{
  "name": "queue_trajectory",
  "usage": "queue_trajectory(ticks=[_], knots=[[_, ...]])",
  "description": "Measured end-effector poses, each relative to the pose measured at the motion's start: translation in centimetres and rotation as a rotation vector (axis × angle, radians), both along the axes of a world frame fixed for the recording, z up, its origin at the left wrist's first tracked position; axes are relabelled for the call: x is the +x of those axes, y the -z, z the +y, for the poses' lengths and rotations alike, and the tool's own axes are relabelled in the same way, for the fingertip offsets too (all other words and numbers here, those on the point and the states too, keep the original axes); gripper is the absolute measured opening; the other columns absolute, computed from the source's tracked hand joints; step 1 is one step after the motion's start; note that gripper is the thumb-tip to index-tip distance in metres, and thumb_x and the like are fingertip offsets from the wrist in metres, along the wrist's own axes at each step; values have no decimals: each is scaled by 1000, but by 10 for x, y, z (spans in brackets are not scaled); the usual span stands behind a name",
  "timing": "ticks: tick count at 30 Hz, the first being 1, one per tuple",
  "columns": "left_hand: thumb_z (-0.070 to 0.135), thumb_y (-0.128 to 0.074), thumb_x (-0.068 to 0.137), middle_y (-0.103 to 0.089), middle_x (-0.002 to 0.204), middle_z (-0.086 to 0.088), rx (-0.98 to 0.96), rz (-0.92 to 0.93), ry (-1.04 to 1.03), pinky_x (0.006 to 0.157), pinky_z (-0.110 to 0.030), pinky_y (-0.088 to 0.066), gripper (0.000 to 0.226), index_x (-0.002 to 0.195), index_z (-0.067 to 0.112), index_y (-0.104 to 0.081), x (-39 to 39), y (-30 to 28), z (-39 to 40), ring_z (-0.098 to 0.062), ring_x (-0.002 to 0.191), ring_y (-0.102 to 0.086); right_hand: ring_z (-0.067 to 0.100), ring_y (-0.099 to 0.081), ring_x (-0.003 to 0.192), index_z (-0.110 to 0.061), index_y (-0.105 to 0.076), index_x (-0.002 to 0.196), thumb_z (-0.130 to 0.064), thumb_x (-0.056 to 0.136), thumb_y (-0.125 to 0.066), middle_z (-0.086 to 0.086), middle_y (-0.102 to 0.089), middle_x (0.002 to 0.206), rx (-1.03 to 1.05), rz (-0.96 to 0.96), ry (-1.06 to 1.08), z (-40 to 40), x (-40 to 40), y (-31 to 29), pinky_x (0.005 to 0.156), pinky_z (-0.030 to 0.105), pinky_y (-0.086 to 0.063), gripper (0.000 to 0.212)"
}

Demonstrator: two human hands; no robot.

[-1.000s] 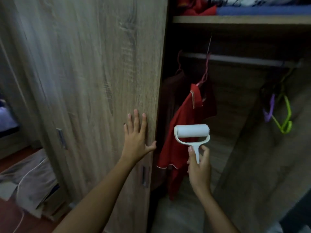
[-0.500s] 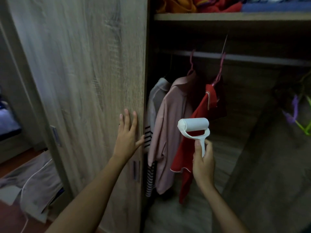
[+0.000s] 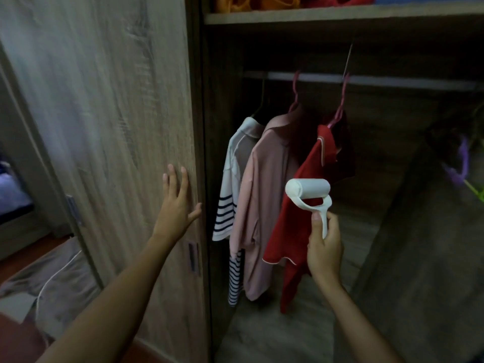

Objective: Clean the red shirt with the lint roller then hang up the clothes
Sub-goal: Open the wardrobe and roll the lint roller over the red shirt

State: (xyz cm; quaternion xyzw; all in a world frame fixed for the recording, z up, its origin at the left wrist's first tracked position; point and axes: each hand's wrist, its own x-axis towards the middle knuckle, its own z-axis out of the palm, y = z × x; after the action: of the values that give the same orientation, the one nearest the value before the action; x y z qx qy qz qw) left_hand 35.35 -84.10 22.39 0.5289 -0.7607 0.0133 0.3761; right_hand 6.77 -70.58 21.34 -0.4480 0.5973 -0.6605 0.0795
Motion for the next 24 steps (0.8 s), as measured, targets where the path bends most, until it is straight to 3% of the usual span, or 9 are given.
queue_trajectory(ticks=[6, 9, 11, 13, 15, 18, 20, 22, 24], knots=[[31, -63, 88, 24, 157, -6, 38, -9, -56, 116, -49, -12, 101, 150, 18, 15, 0, -2, -1, -31, 146, 12, 31, -56, 64, -36, -52, 91, -42, 99, -43, 6, -55, 68, 9, -8, 2, -7, -27, -8, 59, 45, -47, 14], [18, -65, 85, 5, 159, -18, -87, -26, -185, 116, -53, -16, 93, 151, 5, 0, -25, -2, 9, -37, 146, 1, 25, -55, 61, -34, -53, 91, -42, 99, -43, 2, -54, 66, 13, -13, -12, -12, -41, -10, 59, 45, -47, 15], [9, -63, 83, -8, 158, -22, -225, 10, -99, 118, -45, -17, 84, 150, 0, -12, -57, -3, 21, -35, 146, -6, 24, -54, 60, -32, -53, 94, -42, 99, -44, 3, -53, 66, 8, -36, -24, -17, -51, -11, 58, 45, -48, 15], [16, -56, 87, -30, 151, -21, -303, 21, 89, 116, -33, -29, 68, 146, 2, -27, -100, -8, 35, -26, 141, -26, 23, -53, 59, -30, -53, 95, -43, 99, -44, 3, -53, 66, 5, -49, -30, -22, -61, -12, 58, 44, -47, 16], [32, -51, 91, -49, 139, -14, -213, 48, 244, 103, -33, -43, 61, 145, 8, -35, -145, -15, 50, -20, 126, -47, 22, -54, 61, -28, -54, 95, -42, 99, -44, 2, -54, 68, -4, -55, -26, -26, -70, -13, 59, 43, -47, 17], [53, -58, 86, -52, 136, -2, 68, 163, 211, 99, -28, -42, 77, 145, 10, -33, -190, -10, 50, -13, 121, -51, 25, -55, 62, -28, -54, 94, -42, 99, -45, 5, -55, 68, -17, -59, -24, -31, -82, -17, 58, 42, -46, 18], [47, -58, 88, -65, 115, -5, 137, 206, 99, 84, -31, -46, 51, 121, 9, -54, -197, -1, 38, -21, 106, -61, 24, -53, 60, -29, -54, 93, -43, 99, -44, 6, -54, 68, -36, -68, -41, -35, -88, -22, 55, 39, -44, 18], [28, -54, 94, -65, 82, -7, 116, 273, 15, 64, -33, -37, 20, 89, 8, -57, -191, 3, 36, -28, 80, -63, 19, -52, 60, -28, -54, 93, -43, 99, -44, 3, -53, 68, -58, -82, -59, -41, -93, -29, 55, 36, -43, 19], [17, -46, 98, -57, 72, 2, 74, 333, -39, 61, -28, -30, 14, 87, 13, -53, -178, 1, 42, -18, 66, -57, 8, -50, 59, -26, -54, 94, -41, 99, -44, -6, -52, 68, -75, -88, -68, -49, -94, -38, 55, 29, -41, 19]])
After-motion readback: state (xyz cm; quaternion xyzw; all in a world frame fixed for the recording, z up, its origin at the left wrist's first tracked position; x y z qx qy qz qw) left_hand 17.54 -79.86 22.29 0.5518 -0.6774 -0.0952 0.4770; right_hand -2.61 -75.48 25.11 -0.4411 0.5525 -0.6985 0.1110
